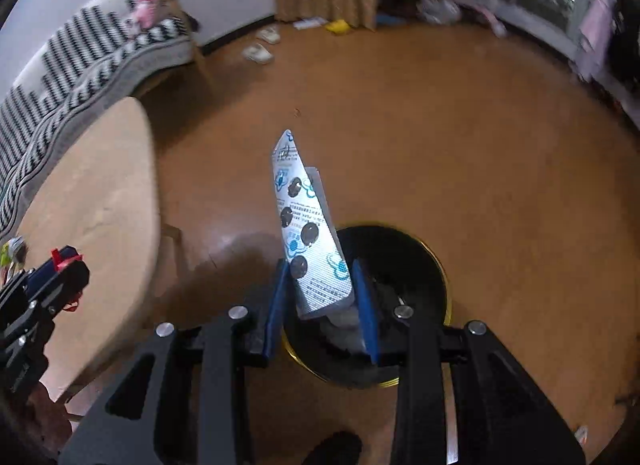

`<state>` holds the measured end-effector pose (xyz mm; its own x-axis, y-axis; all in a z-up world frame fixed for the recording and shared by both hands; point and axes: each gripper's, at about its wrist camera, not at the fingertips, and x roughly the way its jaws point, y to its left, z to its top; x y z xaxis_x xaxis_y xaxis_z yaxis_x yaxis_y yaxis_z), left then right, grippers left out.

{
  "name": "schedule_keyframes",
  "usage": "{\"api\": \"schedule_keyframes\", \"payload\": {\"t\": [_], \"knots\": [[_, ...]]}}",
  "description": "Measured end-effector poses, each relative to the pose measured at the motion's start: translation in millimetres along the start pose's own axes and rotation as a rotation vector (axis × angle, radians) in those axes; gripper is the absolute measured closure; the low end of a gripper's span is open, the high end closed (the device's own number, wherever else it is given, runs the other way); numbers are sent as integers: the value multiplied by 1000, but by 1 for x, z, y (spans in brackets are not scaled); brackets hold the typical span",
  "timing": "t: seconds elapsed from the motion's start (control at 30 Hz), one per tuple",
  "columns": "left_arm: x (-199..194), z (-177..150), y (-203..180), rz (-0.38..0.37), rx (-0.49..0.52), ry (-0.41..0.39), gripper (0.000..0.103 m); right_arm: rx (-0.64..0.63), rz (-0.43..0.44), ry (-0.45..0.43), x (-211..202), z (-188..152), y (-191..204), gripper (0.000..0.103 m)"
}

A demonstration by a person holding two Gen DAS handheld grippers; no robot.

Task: Collect trash
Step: 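Hold ribbon and blister pack over the bin and open both grippers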

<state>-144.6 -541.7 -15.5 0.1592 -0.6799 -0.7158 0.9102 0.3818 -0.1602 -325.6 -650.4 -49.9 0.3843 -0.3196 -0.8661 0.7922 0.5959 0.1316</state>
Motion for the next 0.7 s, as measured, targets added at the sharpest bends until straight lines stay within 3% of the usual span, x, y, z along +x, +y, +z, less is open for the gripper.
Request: {"api": "schedule_keyframes", "payload": {"t": [0.2,0.3,0.37,0.6,0.67,0.7], "knots": [[31,4,-30,-41,22,30,69,42,-24,92,19,-19,-45,70],[40,5,-36,-52,26,41,69,51,-22,104,22,-22,-48,70],[45,5,-41,-56,28,47,69,48,-17,108,23,-21,-47,82],[58,2,-44,-65,30,69,69,53,-22,107,19,-22,-45,82],[62,0,-45,-67,31,77,69,60,-28,97,19,-19,-46,74],[64,0,-46,-69,30,81,69,65,-27,97,19,-20,-46,61]]}}
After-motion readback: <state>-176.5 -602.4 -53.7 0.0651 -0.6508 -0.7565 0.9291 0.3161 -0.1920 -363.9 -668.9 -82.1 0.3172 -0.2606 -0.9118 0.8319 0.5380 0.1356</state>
